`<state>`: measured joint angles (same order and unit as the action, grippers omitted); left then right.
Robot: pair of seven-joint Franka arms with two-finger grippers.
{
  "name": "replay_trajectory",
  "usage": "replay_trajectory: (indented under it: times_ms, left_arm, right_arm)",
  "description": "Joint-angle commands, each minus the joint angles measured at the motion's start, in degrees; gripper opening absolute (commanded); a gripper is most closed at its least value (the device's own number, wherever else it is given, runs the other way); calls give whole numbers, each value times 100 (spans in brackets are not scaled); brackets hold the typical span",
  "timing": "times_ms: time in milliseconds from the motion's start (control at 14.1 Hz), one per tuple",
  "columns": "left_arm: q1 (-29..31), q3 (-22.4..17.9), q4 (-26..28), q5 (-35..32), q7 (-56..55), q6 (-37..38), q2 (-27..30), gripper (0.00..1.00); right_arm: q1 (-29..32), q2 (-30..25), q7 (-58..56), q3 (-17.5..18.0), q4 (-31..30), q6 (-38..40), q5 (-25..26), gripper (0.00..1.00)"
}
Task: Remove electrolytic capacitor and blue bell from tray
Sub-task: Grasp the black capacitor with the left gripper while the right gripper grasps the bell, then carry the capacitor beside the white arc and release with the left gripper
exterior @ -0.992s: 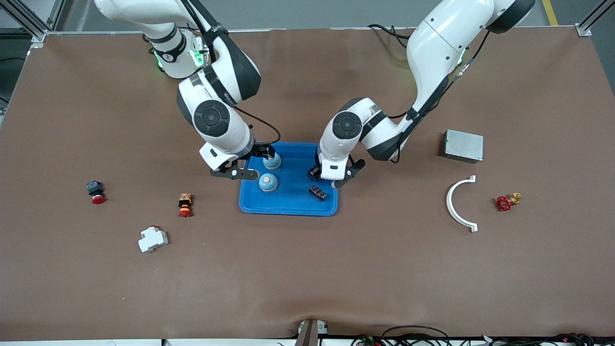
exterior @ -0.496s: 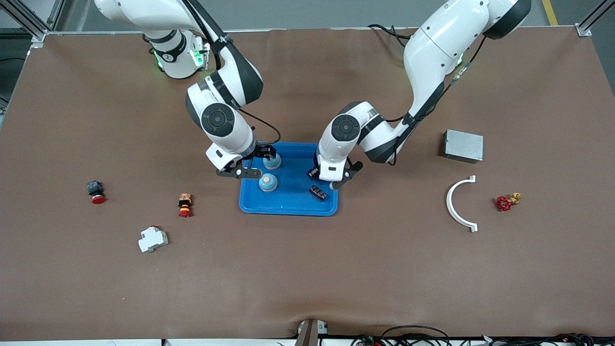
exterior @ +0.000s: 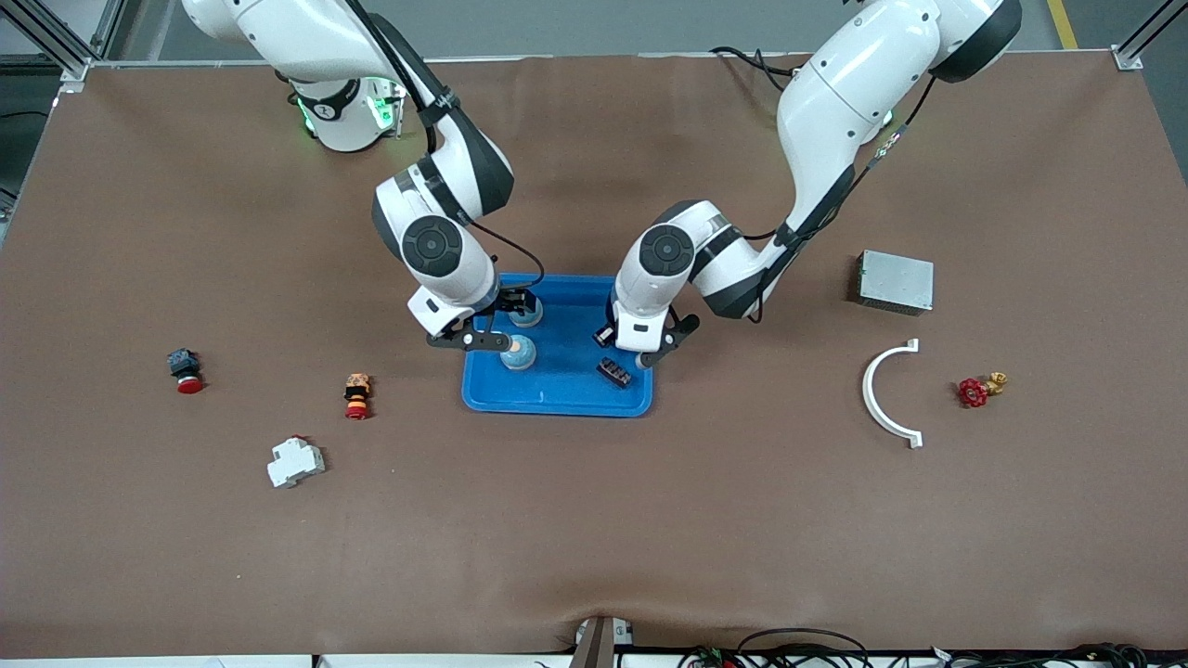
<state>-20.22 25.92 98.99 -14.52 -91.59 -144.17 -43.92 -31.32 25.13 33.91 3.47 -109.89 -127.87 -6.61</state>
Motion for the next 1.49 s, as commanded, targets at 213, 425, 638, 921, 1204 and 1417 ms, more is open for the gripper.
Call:
replay_trajectory:
  times_ms: [213, 425, 638, 921, 1204, 1417]
  left_arm:
    - [272, -8, -47, -139, -315, 379, 602, 0]
    - [475, 18, -11, -122, -281, 809, 1024, 0]
    - [887, 27, 84, -130, -36, 1583, 1350, 0]
    - [1800, 123, 708, -156, 596, 1611, 1544, 0]
    - [2469, 132, 1140, -262, 1545, 1576, 1667, 0]
    - [2724, 115, 1175, -271, 2012, 1559, 1562, 0]
  right_arm:
    - [-216, 255, -78, -39, 38, -221, -95, 100]
    - [-278, 361, -87, -39, 47, -221, -87, 100]
    - [-313, 510, -87, -39, 47, -317, -87, 100]
    - [-410, 642, -78, -31, 56, -458, -87, 100]
    - [-454, 669, -87, -31, 56, -450, -87, 100]
    - [-471, 739, -87, -31, 56, -458, -87, 100]
